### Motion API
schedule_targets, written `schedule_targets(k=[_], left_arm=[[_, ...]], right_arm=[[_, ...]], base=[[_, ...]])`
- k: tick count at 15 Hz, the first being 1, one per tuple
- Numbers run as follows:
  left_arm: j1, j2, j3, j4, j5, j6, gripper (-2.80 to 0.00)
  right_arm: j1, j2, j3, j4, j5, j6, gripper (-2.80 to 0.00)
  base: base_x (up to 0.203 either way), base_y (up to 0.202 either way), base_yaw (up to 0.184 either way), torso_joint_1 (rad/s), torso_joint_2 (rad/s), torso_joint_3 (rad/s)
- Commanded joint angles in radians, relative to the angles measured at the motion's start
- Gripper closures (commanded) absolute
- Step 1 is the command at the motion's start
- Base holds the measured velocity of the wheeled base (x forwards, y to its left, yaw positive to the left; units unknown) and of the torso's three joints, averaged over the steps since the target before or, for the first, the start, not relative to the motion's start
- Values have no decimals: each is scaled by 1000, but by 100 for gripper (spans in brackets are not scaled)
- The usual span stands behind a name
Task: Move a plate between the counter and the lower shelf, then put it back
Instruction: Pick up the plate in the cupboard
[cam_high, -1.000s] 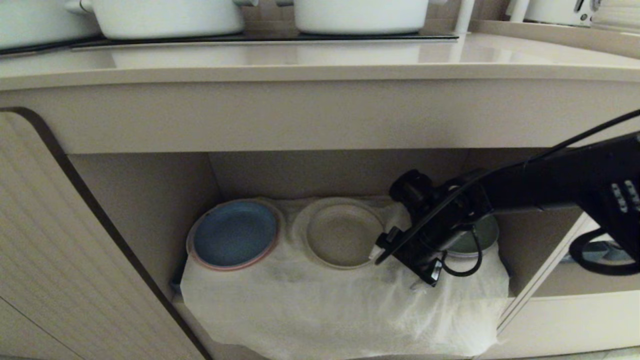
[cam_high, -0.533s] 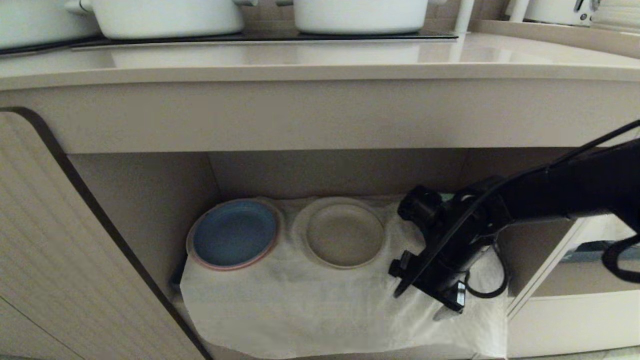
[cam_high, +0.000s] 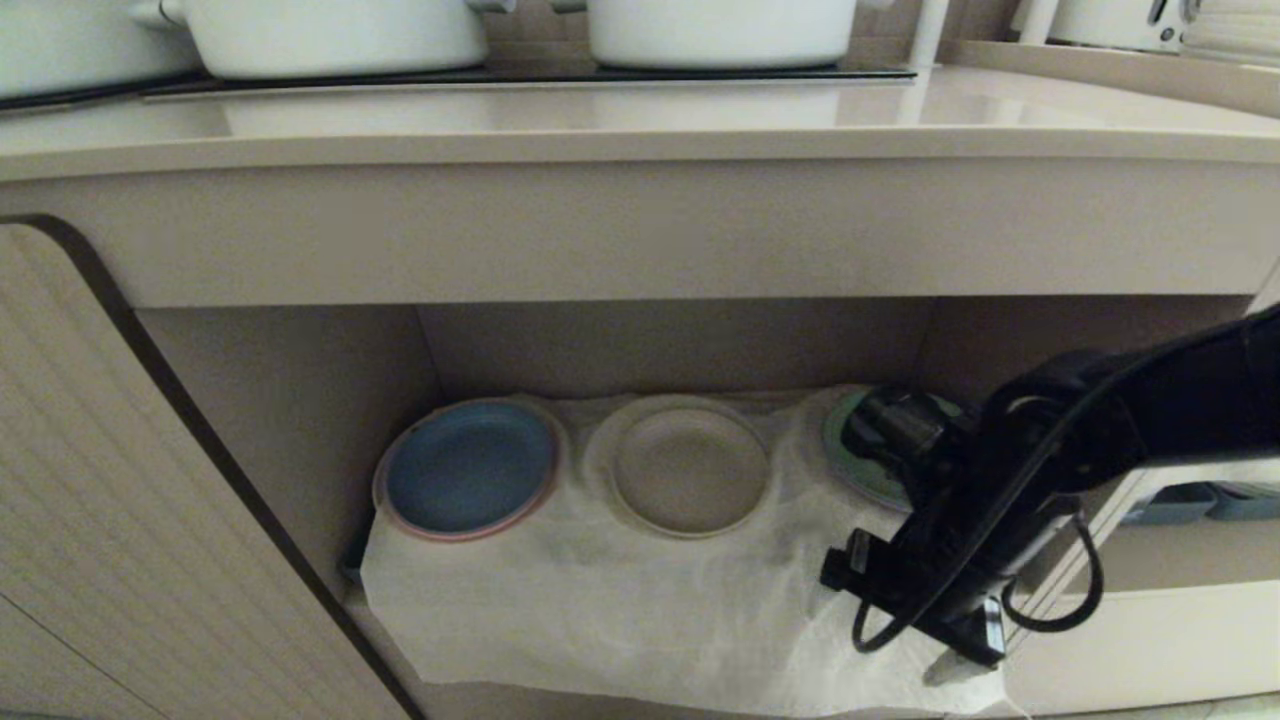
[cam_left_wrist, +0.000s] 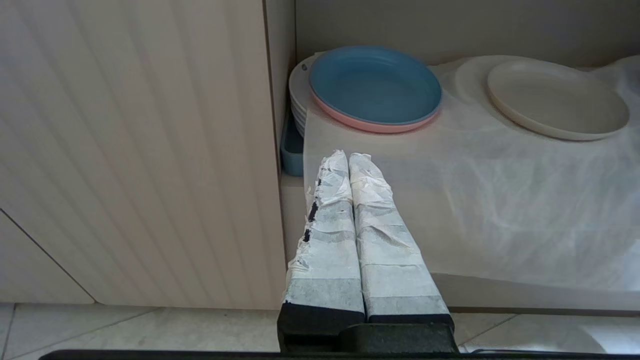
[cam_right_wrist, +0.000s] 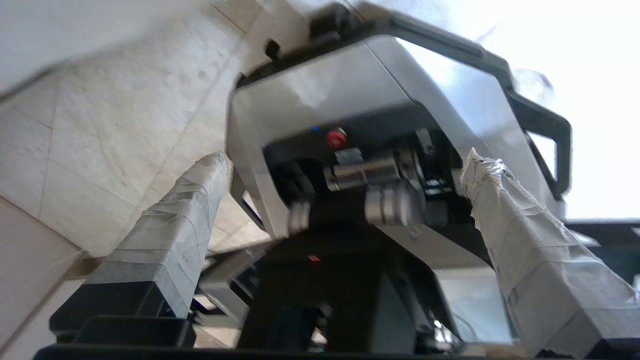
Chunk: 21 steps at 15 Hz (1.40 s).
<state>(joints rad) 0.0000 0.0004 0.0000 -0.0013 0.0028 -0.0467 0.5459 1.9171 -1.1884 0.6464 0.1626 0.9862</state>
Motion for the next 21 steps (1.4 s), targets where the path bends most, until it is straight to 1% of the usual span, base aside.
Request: schedule_targets(k=[1, 3, 6, 7, 11, 14, 15, 17, 18, 21], left_arm=[[0, 0, 0, 0, 0, -1, 0], [0, 0, 0, 0, 0, -1, 0], [0, 0, 0, 0, 0, -1, 0], [0, 0, 0, 0, 0, -1, 0], [0, 0, 0, 0, 0, -1, 0], [0, 0, 0, 0, 0, -1, 0], [0, 0, 0, 0, 0, -1, 0], [0, 0, 0, 0, 0, -1, 0], [0, 0, 0, 0, 0, -1, 0], [0, 0, 0, 0, 0, -1, 0]], right_arm=[[3, -68, 58, 3, 2, 5, -280], [6, -105, 119, 0, 2, -5, -280], [5, -188, 218, 2, 2, -70, -280], [5, -215, 257, -1, 2, -95, 0], [4, -316, 366, -4, -3, -153, 0], [-12, -443, 430, -7, -38, -226, 0], [-16, -492, 453, -7, -61, -254, 0], [-19, -567, 493, -8, -180, -284, 0], [-20, -598, 506, -9, -227, -298, 0], [-27, -711, 510, -11, -271, -333, 0]], base=[[0, 0, 0, 0, 0, 0], [0, 0, 0, 0, 0, 0], [0, 0, 0, 0, 0, 0], [0, 0, 0, 0, 0, 0], [0, 0, 0, 0, 0, 0], [0, 0, 0, 0, 0, 0], [0, 0, 0, 0, 0, 0], [0, 0, 0, 0, 0, 0], [0, 0, 0, 0, 0, 0], [0, 0, 0, 0, 0, 0]])
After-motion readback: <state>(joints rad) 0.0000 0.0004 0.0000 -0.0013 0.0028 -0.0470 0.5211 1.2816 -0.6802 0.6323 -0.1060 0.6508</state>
